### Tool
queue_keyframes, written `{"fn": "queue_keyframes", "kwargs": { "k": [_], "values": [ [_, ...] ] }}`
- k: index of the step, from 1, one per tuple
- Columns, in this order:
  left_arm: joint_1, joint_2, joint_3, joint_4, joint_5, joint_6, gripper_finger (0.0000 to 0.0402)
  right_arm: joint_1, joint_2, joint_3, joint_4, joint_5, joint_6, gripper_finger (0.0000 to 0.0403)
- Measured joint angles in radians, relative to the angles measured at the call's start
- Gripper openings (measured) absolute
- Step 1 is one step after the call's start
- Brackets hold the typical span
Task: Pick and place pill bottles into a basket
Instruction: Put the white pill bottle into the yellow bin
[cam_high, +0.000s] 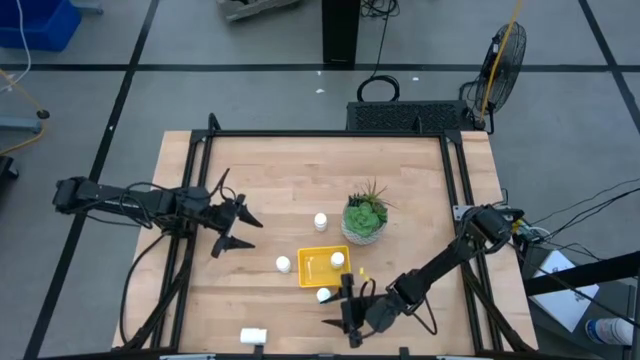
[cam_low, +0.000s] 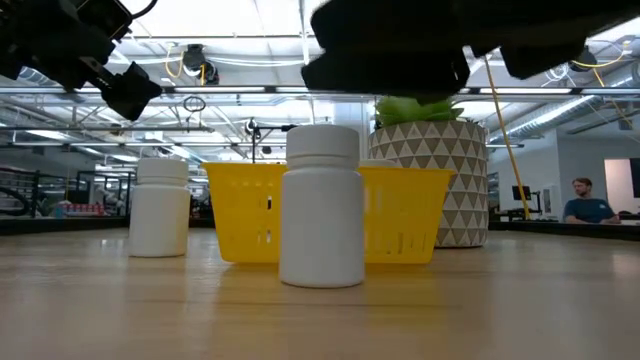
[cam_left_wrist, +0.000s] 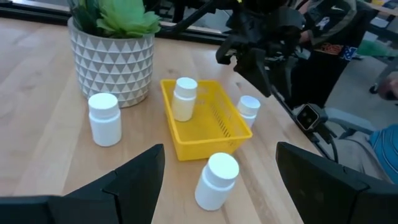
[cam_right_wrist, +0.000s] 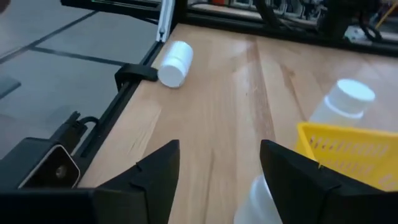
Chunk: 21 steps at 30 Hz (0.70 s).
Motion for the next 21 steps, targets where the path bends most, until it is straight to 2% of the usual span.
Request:
{"fn": "queue_keyframes", "kwargs": {
  "k": [10, 12, 21],
  "values": [
    [-0.002, 0.0, 0.0, -0.005, 0.0, 0.0, 0.031, -0.058, -0.017, 0.004, -0.055, -0.035, -0.073, 0.0226],
    [-0.003, 0.0, 0.0, -0.01, 0.0, -0.001, 0.031, -0.068, -0.034, 0.004, -0.075, -0.061, -0.068, 0.0232],
    [-0.042, 0.0, 0.0, -0.018, 0.0, -0.003, 0.031, -0.068, -0.073, 0.003, -0.2, -0.052, -0.048, 0.0227]
  ]
}}
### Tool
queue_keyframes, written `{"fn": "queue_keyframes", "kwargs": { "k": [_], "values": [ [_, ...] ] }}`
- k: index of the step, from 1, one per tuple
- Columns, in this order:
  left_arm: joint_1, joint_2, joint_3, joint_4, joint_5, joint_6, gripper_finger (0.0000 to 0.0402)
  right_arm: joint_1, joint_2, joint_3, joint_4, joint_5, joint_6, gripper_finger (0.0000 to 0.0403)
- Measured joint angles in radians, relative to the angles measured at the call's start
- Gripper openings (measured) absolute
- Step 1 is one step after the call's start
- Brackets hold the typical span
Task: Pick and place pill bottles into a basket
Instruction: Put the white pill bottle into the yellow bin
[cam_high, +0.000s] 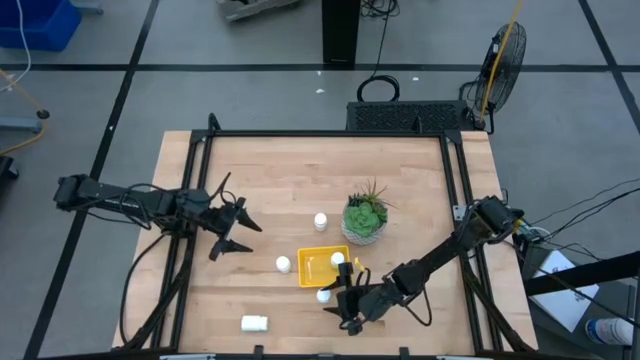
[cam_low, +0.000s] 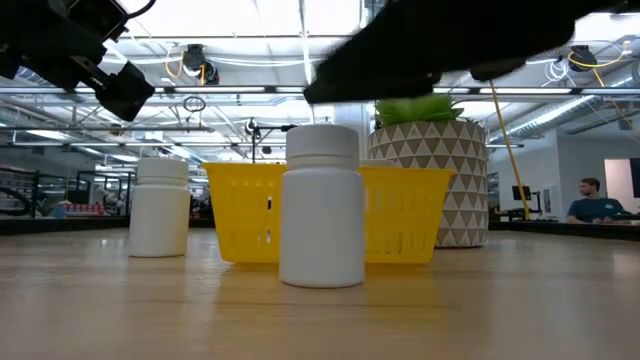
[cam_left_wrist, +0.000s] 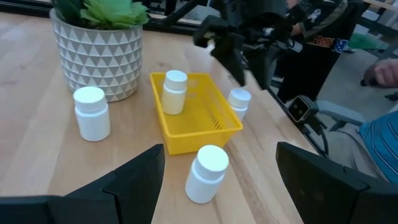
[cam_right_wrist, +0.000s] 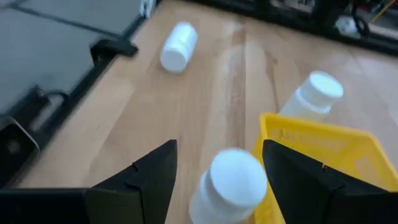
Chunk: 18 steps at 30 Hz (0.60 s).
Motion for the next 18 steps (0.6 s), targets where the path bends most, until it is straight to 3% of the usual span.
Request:
{"fn": "queue_keyframes", "kwargs": {
  "k": [13, 18],
  "values": [
    [-0.024, 0.0, 0.0, 0.001, -0.034, -0.015, 0.031, -0.027, 0.001, -0.016, -0.033, -0.004, 0.02, 0.0233],
    [-0.024, 0.0, 0.0, 0.001, -0.034, -0.021, 0.031, -0.052, -0.012, -0.016, -0.042, -0.112, 0.055, 0.0233]
  ]
}}
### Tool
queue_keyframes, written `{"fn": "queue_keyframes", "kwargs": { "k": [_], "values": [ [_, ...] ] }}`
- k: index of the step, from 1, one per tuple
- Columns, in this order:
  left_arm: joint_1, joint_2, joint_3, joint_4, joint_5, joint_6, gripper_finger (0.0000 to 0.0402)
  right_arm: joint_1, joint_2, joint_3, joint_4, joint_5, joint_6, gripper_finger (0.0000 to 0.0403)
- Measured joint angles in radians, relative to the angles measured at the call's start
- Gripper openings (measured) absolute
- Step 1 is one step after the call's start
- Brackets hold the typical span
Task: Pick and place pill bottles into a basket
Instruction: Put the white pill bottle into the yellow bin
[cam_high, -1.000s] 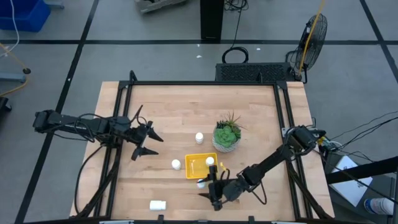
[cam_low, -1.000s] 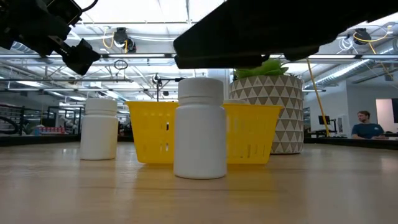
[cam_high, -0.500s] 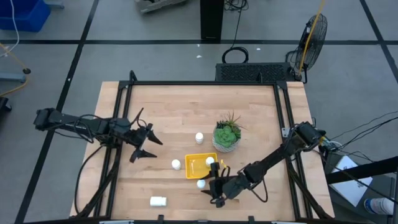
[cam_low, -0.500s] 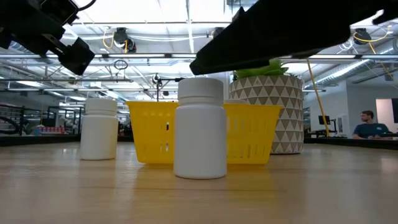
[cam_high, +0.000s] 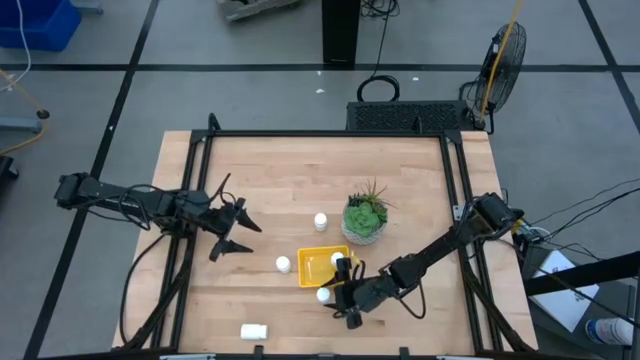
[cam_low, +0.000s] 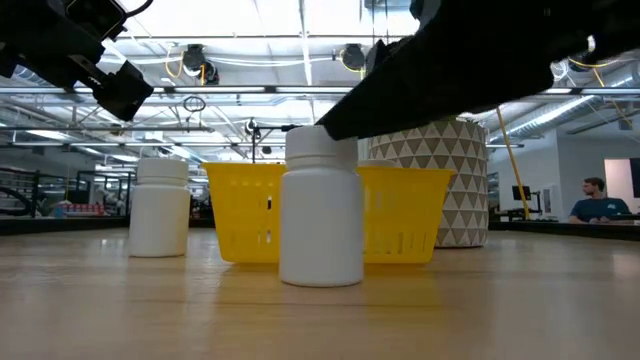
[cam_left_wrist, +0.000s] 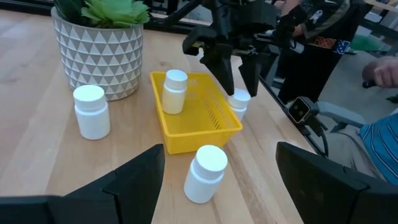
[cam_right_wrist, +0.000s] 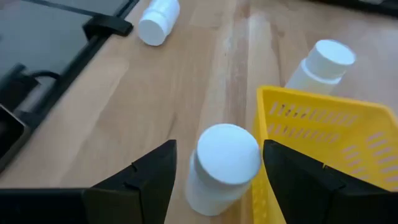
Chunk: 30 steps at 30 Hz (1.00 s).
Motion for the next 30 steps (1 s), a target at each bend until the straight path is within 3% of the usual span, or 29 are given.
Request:
{"fn": "queue_keyframes", "kwargs": {
  "k": [9, 30],
  "values": [
    [0.0, 0.0, 0.0, -0.001, 0.001, 0.002, 0.031, -0.003, -0.061, 0.0, -0.03, -0.019, -0.01, 0.0233],
    [0.0, 0.0, 0.0, -0.001, 0.004, 0.002, 0.031, -0.015, -0.055, 0.0, -0.038, -0.023, 0.027, 0.0233]
  ]
}}
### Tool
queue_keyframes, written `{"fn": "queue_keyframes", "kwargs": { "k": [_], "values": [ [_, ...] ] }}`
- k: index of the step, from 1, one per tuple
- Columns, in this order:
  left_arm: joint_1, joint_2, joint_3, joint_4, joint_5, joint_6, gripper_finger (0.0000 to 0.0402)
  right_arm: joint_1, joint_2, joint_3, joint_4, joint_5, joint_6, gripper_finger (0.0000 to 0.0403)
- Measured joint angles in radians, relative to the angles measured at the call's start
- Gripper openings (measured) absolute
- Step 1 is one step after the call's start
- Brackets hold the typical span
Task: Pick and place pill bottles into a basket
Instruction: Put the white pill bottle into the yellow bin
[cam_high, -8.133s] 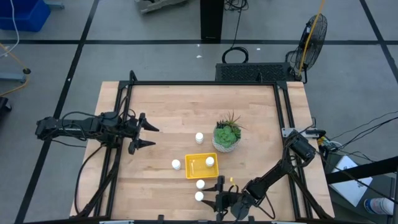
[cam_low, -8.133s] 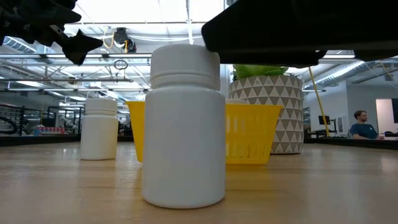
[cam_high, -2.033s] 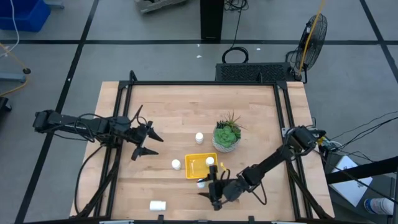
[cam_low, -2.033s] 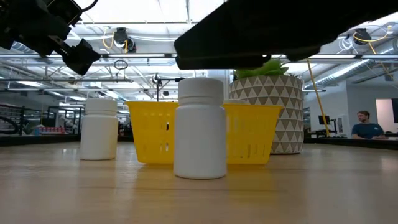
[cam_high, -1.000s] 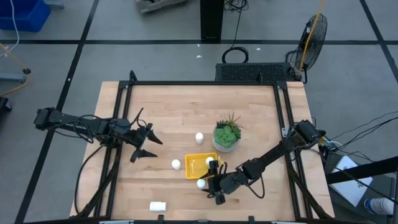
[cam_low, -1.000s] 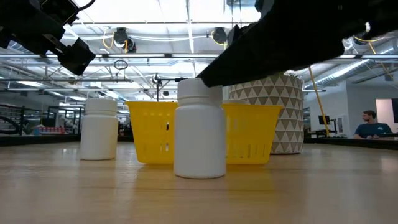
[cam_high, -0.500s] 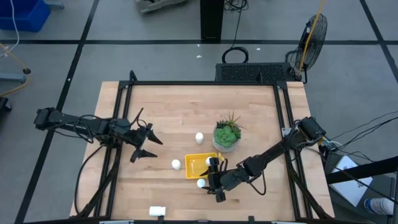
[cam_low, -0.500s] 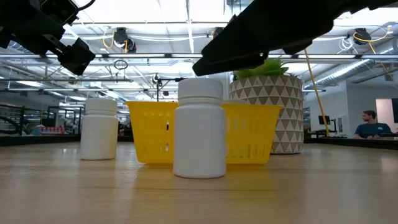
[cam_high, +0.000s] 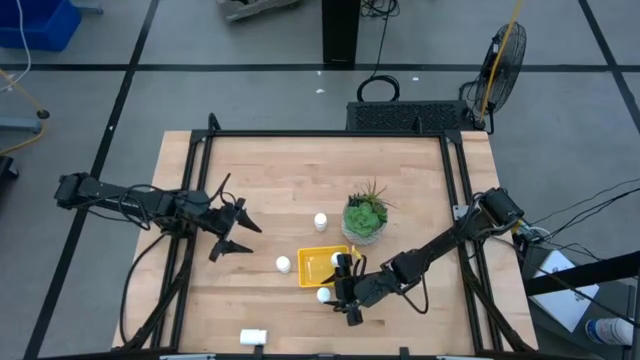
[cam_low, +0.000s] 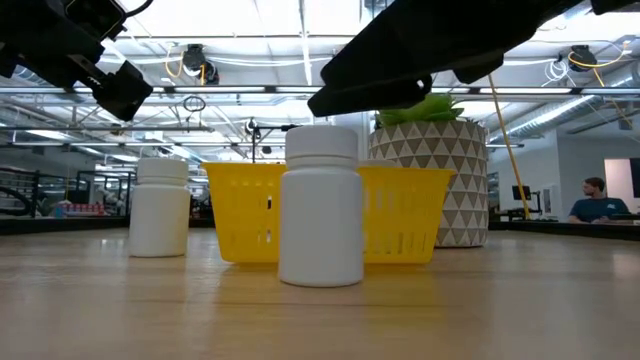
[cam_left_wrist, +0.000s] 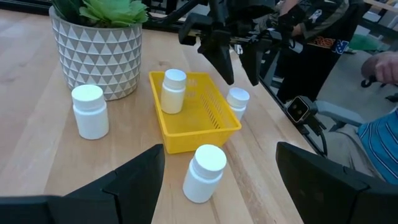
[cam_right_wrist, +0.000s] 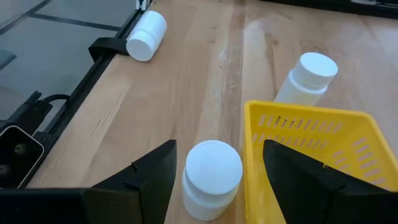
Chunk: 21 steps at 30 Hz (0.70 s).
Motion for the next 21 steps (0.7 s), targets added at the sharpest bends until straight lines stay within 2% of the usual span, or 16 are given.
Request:
{"fn": "queue_keyframes", "kwargs": {
  "k": [7, 21],
  "values": [
    [0.0, 0.0, 0.0, 0.001, 0.0, 0.0, 0.031, 0.0, 0.047, 0.025, 0.006, -0.026, -0.003, 0.0233],
    [0.0, 0.0, 0.0, 0.001, 0.004, 0.001, 0.031, 0.0, 0.047, 0.028, -0.017, -0.026, 0.0, 0.0233]
  ]
}}
